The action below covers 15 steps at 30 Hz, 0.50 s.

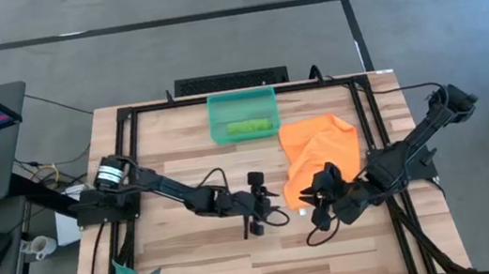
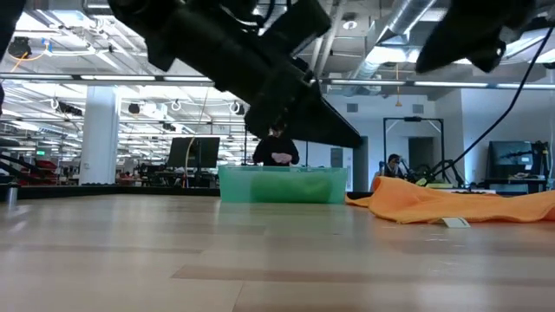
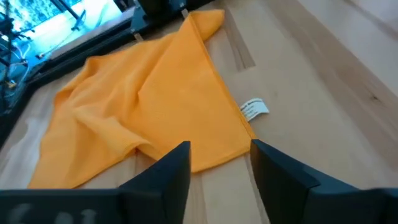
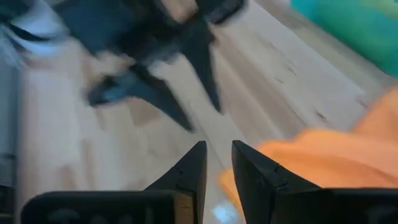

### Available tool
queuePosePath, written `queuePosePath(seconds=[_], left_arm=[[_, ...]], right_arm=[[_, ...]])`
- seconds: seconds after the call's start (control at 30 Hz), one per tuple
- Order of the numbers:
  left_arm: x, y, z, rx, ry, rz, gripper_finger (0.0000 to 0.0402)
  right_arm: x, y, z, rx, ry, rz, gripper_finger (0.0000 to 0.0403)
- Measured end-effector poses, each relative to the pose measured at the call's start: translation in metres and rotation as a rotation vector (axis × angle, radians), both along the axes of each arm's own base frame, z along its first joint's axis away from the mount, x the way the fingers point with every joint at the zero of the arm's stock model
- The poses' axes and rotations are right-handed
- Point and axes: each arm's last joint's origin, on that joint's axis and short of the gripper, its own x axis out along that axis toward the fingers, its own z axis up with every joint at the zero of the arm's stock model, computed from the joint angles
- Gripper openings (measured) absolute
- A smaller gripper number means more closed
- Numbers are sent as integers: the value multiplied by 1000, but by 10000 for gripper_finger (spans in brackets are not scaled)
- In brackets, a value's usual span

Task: Roll microfiber towels into tight, uniform cylinder then place into a basket
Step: Fold the orange towel

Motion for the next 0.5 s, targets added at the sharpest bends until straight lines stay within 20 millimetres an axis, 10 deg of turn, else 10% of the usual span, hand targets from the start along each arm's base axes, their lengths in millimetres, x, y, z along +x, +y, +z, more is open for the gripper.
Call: queuePosePath(seconds=[0.5], left_arm=[[60,9,-38,-22,32,67,171]], right_arm=[[1,-16,-9,16,89,-110,97]])
